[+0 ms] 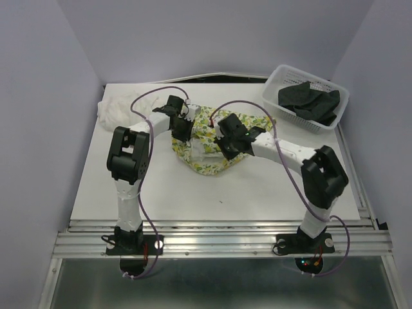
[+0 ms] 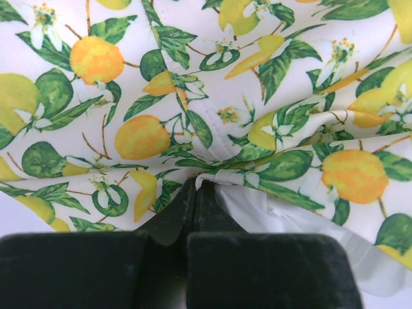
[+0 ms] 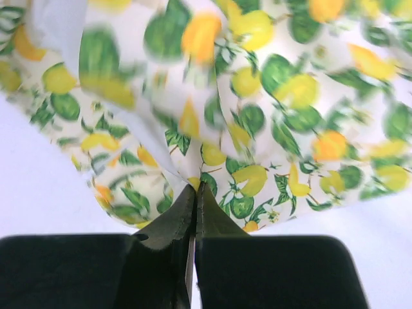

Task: Fold and stack the skirts
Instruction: Flatten the skirt out

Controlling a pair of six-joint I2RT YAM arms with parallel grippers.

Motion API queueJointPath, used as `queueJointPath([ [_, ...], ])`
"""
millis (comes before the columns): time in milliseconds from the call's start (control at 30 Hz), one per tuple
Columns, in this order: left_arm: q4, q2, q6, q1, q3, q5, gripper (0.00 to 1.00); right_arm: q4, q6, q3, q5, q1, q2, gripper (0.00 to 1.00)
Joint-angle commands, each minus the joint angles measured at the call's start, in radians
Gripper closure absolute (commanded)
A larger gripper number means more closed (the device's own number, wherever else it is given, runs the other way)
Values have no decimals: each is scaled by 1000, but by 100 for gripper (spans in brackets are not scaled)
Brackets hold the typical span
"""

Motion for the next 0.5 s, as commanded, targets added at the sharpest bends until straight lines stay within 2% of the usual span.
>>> queueJointPath([
  [0,-61,-16,29,27,-37,-91,100,10,34,-108,65,2,-306,99],
  [167,-47,-107,51,33,-83,-123,100,9,92,-360,88,-56,-443,99],
  [300,-23,-232,97,32,-150,-89,100,16,101,-443,31,-78,-504,99],
  [400,2,-350,167,22,-225,-45,92,18,60,-442,-12,-78,-511,99],
  [467,7,-420,225,7,-282,-37,80,24,51,-446,-73,-78,-508,99],
])
